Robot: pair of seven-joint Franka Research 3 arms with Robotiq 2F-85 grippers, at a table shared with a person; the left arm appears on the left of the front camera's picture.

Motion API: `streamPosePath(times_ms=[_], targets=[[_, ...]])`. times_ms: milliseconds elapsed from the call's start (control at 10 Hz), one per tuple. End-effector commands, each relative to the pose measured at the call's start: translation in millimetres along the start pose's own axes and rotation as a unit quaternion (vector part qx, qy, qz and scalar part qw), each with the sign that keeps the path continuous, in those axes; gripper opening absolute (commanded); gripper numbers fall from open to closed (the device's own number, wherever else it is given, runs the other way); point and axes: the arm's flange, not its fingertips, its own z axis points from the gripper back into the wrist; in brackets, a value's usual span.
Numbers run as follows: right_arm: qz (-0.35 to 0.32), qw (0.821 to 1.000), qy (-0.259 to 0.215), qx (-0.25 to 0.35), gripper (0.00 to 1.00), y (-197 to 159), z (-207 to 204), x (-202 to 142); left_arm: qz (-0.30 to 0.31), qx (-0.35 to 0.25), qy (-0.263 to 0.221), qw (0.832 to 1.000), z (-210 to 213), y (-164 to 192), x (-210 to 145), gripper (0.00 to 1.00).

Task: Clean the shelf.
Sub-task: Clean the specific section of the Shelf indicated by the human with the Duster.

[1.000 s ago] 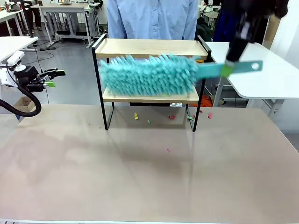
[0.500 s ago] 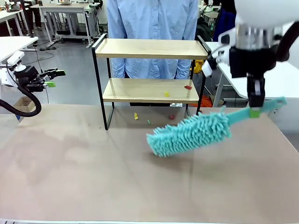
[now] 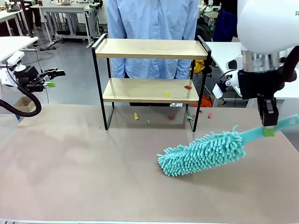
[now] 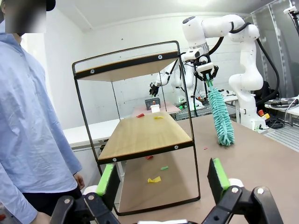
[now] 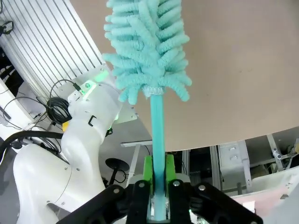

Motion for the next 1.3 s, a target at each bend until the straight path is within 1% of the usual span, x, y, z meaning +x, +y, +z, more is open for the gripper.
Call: streamPosePath(times_ms=[0, 1200], targets=[[0.003, 1.0, -0.001, -0.01, 0.13, 3.2, 3.8, 2.0, -0.008, -0.004, 0.005, 1.0, -0.2, -0.8, 2.1, 1.0], [0.003, 1.0, -0.001, -0.01, 0.13, 3.2, 3.8, 2.0, -0.008, -0.004, 0.005, 1.0, -0.2, -0.8, 2.1, 1.0]])
